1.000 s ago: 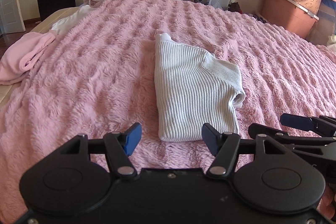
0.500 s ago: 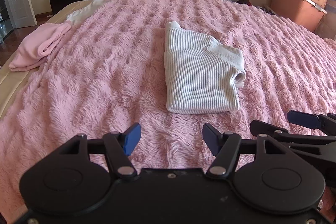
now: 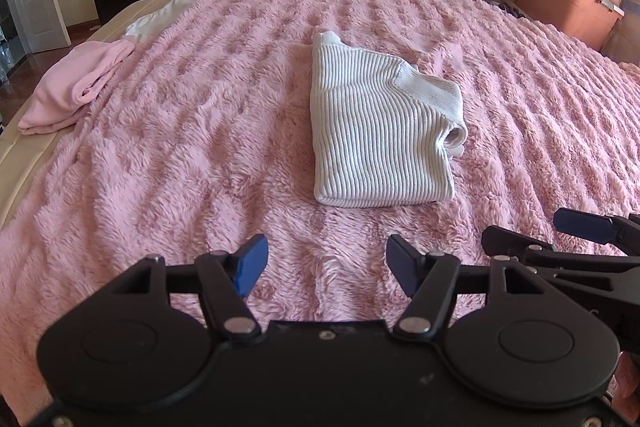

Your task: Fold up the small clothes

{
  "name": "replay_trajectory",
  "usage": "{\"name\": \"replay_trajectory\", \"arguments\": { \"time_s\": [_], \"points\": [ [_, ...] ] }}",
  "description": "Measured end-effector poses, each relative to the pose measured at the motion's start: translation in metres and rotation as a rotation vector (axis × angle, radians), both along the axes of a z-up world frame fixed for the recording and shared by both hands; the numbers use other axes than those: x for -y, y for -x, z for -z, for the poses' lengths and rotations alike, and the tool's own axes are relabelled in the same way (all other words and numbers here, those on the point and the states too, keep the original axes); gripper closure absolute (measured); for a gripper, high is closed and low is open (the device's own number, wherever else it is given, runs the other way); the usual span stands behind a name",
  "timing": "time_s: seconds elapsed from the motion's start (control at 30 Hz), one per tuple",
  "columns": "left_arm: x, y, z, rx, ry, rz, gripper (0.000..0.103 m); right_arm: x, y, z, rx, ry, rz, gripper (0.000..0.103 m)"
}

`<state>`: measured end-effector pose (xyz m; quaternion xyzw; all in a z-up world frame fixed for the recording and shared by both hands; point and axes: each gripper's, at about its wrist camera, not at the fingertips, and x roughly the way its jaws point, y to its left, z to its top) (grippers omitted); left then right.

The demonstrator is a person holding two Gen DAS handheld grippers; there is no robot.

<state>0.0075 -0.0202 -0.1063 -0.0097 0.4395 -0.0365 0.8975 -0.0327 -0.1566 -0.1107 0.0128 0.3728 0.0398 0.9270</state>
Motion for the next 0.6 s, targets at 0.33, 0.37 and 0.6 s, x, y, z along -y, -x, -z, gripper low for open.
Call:
{"name": "replay_trajectory", "arguments": {
  "time_s": [0.33, 0.37, 0.6],
  "points": [
    [-0.001, -0.007, 0.006, -0.031, 0.018, -0.008, 0.034, -0.003, -0.003, 0.003, -0.007, 0.000, -0.005, 0.025],
    [-0.001, -0.008, 0.006, -0.033, 0.021, -0.010, 0.034, -0.002, -0.003, 0.003, -0.007, 0.002, -0.005, 0.025],
    [-0.004, -0.012, 0.006, -0.036, 0.015, -0.025, 0.034, -0.003, -0.005, 0.004, -0.010, 0.001, -0.008, 0.025]
  ]
}}
